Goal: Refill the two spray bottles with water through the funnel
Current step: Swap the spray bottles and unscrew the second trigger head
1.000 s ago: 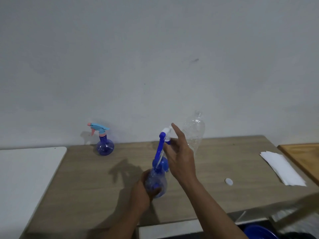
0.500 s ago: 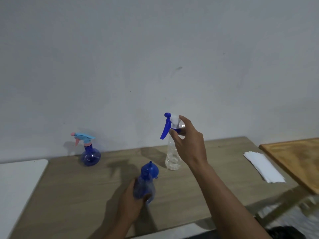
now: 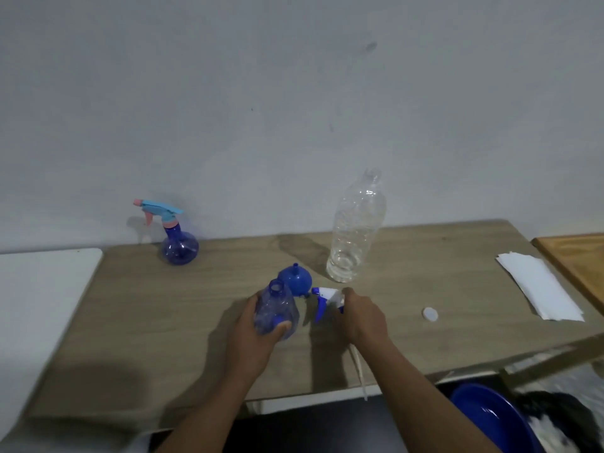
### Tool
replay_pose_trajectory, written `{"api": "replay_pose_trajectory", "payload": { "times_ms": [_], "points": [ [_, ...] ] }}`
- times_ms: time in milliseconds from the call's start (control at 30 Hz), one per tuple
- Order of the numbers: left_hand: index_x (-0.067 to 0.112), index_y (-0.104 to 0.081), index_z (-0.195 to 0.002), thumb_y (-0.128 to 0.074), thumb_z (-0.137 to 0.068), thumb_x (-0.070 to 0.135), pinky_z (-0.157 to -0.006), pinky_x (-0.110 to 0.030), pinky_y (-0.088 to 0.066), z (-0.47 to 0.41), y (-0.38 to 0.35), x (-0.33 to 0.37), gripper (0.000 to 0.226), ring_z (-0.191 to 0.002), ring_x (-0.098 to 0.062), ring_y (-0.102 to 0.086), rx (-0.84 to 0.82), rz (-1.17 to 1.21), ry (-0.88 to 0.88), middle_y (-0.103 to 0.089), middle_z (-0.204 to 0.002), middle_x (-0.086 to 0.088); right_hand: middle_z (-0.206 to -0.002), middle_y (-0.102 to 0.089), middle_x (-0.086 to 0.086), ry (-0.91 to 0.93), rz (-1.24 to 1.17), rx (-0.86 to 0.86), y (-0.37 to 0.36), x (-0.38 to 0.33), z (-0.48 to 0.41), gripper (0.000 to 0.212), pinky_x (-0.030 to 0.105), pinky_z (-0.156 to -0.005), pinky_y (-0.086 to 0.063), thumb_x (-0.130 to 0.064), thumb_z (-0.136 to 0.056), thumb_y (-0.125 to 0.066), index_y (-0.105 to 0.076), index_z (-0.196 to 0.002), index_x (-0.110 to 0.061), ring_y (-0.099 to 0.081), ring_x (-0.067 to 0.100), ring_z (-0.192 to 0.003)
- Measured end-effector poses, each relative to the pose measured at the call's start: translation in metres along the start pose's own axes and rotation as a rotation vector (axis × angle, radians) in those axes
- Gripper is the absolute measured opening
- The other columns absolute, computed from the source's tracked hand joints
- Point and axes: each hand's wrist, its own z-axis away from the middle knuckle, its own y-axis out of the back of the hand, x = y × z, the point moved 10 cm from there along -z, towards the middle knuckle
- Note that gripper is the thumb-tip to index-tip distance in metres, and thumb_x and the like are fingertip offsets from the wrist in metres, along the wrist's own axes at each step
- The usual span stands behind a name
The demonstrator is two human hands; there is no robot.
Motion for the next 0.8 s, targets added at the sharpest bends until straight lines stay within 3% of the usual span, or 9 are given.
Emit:
{"api": "replay_pose_trajectory", "payload": {
  "times_ms": [133, 233, 400, 533, 600, 733, 800],
  "points": [
    [0.043, -0.055, -0.122, -0.088, -0.072, 0.012, -0.093, -0.038, -0.057, 0.002, 0.001, -0.004, 0.067, -0.105, -0.006, -0.068, 0.018, -0.025, 0.007, -0.069, -0.117, 0.014, -0.119, -0.069, 0.009, 0.016, 0.061, 0.05, -0.021, 0.003, -0.001, 0.037, 0.038, -0.088, -0.048, -0.022, -0.1, -0.045, -0.048, -0.137, -0.019, -0.065, 0.032, -0.11],
    [0.04, -0.056, -0.12, -0.087, -0.072, 0.007, -0.093, -0.036, -0.057, 0.004, 0.005, -0.001, 0.066, -0.104, -0.007, -0.068, 0.056, -0.058, -0.004, -0.068, -0.117, 0.013, -0.128, -0.063, 0.007, 0.06, 0.081, 0.085, -0.036, 0.004, 0.005, 0.047, 0.039, -0.095, -0.044, -0.027, -0.103, -0.043, -0.04, -0.148, -0.018, -0.059, 0.028, -0.117],
    [0.03, -0.057, -0.128, -0.088, -0.072, 0.013, -0.094, -0.039, -0.057, 0.007, 0.009, 0.001, 0.066, -0.107, -0.007, -0.067, 0.059, -0.077, 0.007, -0.066, -0.119, 0.016, -0.147, -0.046, 0.01, 0.094, 0.027, 0.086, -0.054, 0.009, 0.014, 0.062, 0.046, -0.107, -0.039, -0.042, -0.104, -0.036, -0.018, -0.159, -0.018, -0.04, 0.028, -0.136],
    [0.028, -0.055, -0.134, -0.088, -0.073, 0.015, -0.095, -0.041, -0.057, 0.008, 0.012, -0.001, 0.07, -0.11, -0.005, -0.065, 0.083, -0.079, 0.028, -0.065, -0.121, 0.019, -0.149, -0.045, 0.013, 0.149, -0.064, 0.12, -0.034, -0.007, 0.018, 0.063, 0.048, -0.109, -0.038, -0.038, -0.102, -0.043, -0.023, -0.157, -0.014, -0.041, 0.03, -0.137],
    [0.028, -0.055, -0.133, -0.088, -0.073, 0.016, -0.096, -0.04, -0.057, 0.009, 0.013, 0.002, 0.07, -0.109, 0.0, -0.064, 0.095, -0.071, 0.031, -0.064, -0.119, 0.024, -0.143, -0.052, 0.013, 0.205, -0.147, 0.165, -0.014, -0.024, 0.018, 0.059, 0.047, -0.107, -0.042, -0.038, -0.101, -0.047, -0.033, -0.152, -0.013, -0.047, 0.03, -0.132],
    [0.028, -0.055, -0.135, -0.088, -0.071, 0.027, -0.097, -0.043, -0.056, 0.009, 0.012, 0.001, 0.072, -0.112, 0.002, -0.062, 0.097, -0.071, 0.033, -0.064, -0.123, 0.02, -0.126, -0.058, 0.008, 0.306, -0.274, 0.143, 0.006, -0.066, -0.006, 0.034, 0.036, -0.08, -0.046, -0.027, -0.099, -0.054, -0.049, -0.13, -0.015, -0.058, 0.028, -0.113],
    [0.031, -0.056, -0.133, -0.086, -0.066, 0.038, -0.096, -0.047, -0.056, 0.009, 0.013, 0.001, 0.073, -0.115, -0.004, -0.062, 0.11, -0.06, 0.033, -0.065, -0.124, 0.018, -0.133, -0.053, 0.009, 0.388, -0.225, 0.07, 0.005, -0.089, -0.027, 0.046, 0.04, -0.083, -0.048, -0.022, -0.096, -0.06, -0.044, -0.138, -0.015, -0.057, 0.031, -0.116]
  ]
}}
